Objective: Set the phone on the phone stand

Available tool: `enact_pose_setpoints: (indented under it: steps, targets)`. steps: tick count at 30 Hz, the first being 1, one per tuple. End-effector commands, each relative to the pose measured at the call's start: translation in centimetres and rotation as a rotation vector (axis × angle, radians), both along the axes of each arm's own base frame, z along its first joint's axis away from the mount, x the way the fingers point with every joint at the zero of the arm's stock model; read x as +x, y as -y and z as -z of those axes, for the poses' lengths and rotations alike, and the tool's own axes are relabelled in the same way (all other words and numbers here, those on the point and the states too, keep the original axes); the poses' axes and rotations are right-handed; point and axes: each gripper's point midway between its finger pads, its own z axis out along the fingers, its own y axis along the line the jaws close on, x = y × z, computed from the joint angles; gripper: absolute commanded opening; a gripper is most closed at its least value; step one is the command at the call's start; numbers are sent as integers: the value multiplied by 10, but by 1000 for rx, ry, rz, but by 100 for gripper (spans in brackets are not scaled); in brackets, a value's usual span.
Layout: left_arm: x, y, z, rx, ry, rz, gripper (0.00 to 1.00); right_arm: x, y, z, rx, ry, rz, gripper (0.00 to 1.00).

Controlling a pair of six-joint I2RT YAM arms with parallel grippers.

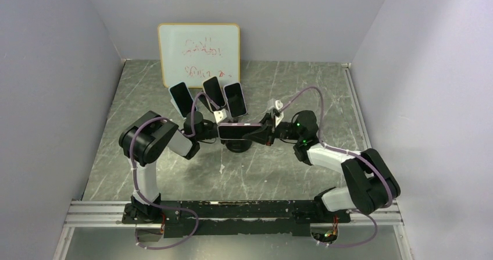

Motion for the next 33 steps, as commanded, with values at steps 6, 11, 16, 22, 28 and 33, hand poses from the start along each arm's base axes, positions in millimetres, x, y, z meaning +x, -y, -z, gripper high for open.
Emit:
enact_pose_setpoints:
  steps: [6, 11, 16, 22, 28, 33]
  targets:
    - [-17, 5, 1, -22, -22, 74, 5, 17, -17, 3, 46, 113, 53, 0]
    - [-18, 6, -3, -28, -16, 79, 5, 19, -13, 15, 76, 73, 67, 0]
    - [-19, 7, -5, -39, -20, 79, 5, 18, -11, 27, 91, 46, 86, 0]
    - [-20, 9, -3, -32, -35, 84, 5, 15, -6, 42, 112, -1, 133, 0]
    - [-20, 9, -7, -33, -34, 69, 5, 5, -3, 56, 137, -64, 137, 0]
    - [-19, 8, -7, -35, -53, 58, 5, 1, -10, 72, 112, -90, 144, 0]
